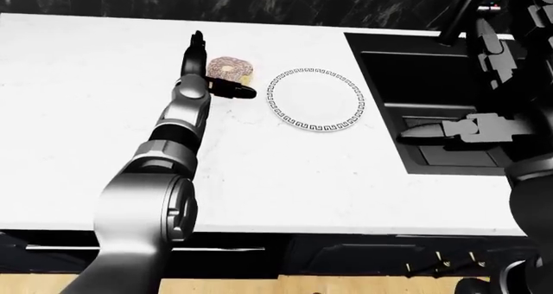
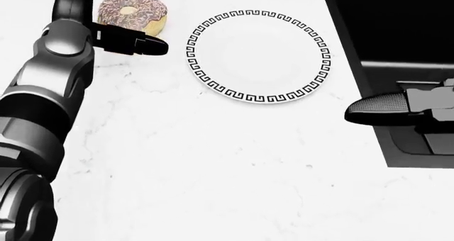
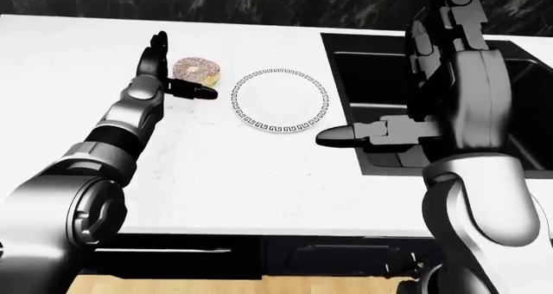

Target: Place the pastries on the plates.

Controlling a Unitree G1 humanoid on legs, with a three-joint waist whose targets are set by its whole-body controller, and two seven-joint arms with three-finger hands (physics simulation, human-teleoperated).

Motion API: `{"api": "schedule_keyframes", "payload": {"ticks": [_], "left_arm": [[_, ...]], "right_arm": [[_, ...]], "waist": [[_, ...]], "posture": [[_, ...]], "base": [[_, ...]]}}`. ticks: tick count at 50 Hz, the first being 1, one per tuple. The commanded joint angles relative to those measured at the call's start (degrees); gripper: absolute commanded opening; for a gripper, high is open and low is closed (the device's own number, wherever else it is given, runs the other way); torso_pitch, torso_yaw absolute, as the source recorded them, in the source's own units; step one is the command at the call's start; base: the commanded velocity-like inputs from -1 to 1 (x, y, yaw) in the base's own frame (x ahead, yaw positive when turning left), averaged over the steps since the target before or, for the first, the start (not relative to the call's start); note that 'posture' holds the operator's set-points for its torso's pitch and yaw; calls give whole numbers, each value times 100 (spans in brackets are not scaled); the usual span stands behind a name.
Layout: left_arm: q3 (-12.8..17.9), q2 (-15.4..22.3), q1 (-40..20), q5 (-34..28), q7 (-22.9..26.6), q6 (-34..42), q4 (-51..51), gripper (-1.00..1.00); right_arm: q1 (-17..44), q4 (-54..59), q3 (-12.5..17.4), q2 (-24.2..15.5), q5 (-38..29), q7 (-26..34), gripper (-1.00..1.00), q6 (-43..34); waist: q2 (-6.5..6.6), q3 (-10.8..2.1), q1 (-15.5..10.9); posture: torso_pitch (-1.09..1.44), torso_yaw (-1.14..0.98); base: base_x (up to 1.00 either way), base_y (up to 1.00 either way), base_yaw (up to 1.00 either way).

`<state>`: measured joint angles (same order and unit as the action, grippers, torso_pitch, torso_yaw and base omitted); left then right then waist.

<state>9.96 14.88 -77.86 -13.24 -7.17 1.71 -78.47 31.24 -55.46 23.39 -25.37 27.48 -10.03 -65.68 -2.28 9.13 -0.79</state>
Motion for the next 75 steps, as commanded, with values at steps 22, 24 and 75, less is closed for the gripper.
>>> {"api": "schedule_keyframes", "payload": {"ticks": [22,24,75], "left_arm": [[22,92,-309,-139,-479,-331,227,100],[36,91,-309,-131,-532,-336,227,100],[-59,109,-647,-281,-874,-470,296,-53]], "right_arm": [[116,-95,225,-210,240,-131,100,130],[115,-104,255,-226,280,-145,100,121],[19,-225,661,-982,1900,-1219,100,110]], "waist": [[-26,39,-7],[-27,41,-10],[-92,87,-42]], "posture": [[31,0],[31,0],[31,0]], "base": [[0,0,0],[0,0,0],[0,0,0]]}}
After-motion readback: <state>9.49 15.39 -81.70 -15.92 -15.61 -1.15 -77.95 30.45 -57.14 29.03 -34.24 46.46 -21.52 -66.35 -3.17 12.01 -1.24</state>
